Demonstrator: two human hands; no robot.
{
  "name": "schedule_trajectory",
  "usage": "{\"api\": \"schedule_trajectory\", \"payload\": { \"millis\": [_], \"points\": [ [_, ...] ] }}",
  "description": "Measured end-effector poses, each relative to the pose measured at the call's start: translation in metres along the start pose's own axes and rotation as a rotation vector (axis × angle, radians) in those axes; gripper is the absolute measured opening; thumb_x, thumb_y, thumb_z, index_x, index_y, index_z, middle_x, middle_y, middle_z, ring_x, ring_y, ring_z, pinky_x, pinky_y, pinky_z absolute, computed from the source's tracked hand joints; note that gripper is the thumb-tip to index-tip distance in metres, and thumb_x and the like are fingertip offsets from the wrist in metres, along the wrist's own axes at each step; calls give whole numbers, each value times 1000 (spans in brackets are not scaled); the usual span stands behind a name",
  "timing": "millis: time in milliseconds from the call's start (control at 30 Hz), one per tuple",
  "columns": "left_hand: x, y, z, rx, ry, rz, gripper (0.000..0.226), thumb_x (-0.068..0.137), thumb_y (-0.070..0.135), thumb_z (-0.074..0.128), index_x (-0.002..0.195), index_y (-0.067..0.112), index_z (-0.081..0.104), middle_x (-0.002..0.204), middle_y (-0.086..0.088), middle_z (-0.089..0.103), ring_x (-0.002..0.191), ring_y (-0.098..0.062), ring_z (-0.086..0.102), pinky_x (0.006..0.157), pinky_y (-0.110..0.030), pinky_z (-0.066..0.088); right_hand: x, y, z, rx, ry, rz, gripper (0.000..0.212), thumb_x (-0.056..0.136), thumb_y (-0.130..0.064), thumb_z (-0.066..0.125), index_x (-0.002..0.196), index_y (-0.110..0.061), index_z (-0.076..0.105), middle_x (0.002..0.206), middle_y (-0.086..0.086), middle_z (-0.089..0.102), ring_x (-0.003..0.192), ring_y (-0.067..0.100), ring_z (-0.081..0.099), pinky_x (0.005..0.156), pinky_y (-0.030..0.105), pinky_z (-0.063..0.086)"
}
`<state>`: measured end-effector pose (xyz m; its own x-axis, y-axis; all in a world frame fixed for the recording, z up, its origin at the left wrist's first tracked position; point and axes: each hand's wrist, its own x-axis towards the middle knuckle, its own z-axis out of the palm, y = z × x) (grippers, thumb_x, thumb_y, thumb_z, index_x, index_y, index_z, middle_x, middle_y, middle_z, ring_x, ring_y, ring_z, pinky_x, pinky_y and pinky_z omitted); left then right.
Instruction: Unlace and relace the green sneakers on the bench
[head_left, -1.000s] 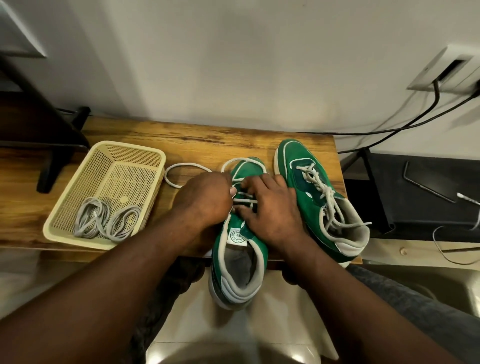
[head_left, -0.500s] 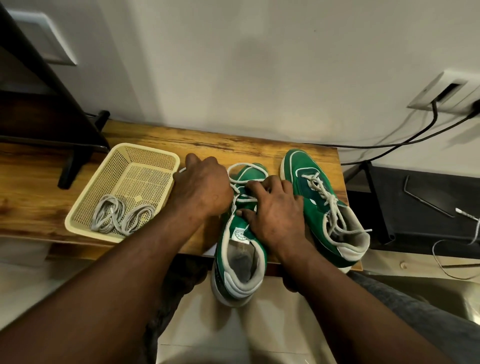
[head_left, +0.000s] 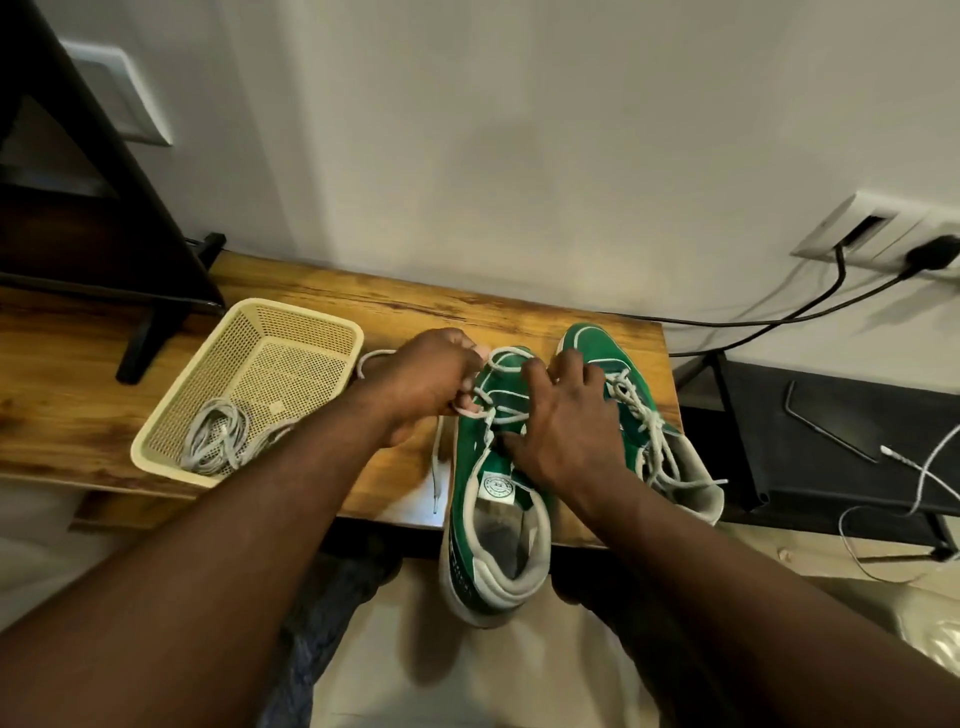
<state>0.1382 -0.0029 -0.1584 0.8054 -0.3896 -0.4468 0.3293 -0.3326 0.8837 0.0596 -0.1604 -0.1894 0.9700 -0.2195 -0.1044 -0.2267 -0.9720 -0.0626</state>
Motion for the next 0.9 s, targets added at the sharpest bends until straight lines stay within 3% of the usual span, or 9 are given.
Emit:
{"api": "schedule_trajectory", "payload": {
  "millis": [133,333,400,467,533,600,667,800,900],
  "points": [
    [14,-11,2,839,-49,39,23,105,39,56,106,17,61,106,-6,67,96,-24,61,79,-36,47,0,6,7,100,-70,106,105,77,-77,73,149,-21,21,136,15,48,114,35,62,88,48,60],
    [4,6,17,1291,-103,43,29,107,30,52,111,9,72,113,-12,70,96,-26,65,73,-33,44,8,8,20,269,-112,174,92,77,-71,79,134,-15,32,109,13,71,96,34,71,83,46,61],
    [-2,19,10,963,-23,36,25,100,29,58,93,10,73,95,-8,71,78,-23,61,66,-34,46,9,7,21,287,-155,209,88,80,-67,79,134,-13,34,113,15,69,101,35,69,88,46,60],
    [-19,35,-4,226,30,95,26,95,20,61,71,10,65,66,-1,56,63,-20,48,61,-34,47,10,5,22,299,-178,239,86,82,-66,77,134,-11,37,118,16,67,107,36,68,92,45,58],
    [-40,51,-23,-555,-93,242,36,91,8,54,56,15,51,58,1,24,59,-16,23,54,-29,39,12,4,23,311,-184,255,83,83,-66,77,133,-10,40,123,16,66,112,36,67,95,44,56],
    [-58,61,-36,-920,-302,381,39,87,8,54,52,19,42,59,3,16,58,-14,17,53,-28,35,12,3,23,327,-183,262,81,83,-66,76,133,-11,43,125,15,66,114,36,67,98,45,55],
    [-59,57,-41,-598,-227,414,40,87,13,65,50,17,51,55,-1,27,57,-17,30,57,-30,39,12,2,24,348,-165,256,82,81,-69,75,133,-13,46,125,12,67,112,36,68,97,46,56],
    [-21,24,-51,1082,3,-23,27,84,32,82,71,14,67,77,-2,68,69,-18,58,66,-31,49,12,0,24,317,-163,234,85,78,-78,66,136,-18,51,128,9,62,110,34,67,94,45,56],
    [-7,1,-44,1343,-6,-199,41,81,36,75,119,22,67,125,-7,64,108,-30,63,87,-38,56,12,1,21,367,-176,242,81,83,-70,71,137,-14,50,130,11,63,114,36,66,97,44,55]
  ]
}}
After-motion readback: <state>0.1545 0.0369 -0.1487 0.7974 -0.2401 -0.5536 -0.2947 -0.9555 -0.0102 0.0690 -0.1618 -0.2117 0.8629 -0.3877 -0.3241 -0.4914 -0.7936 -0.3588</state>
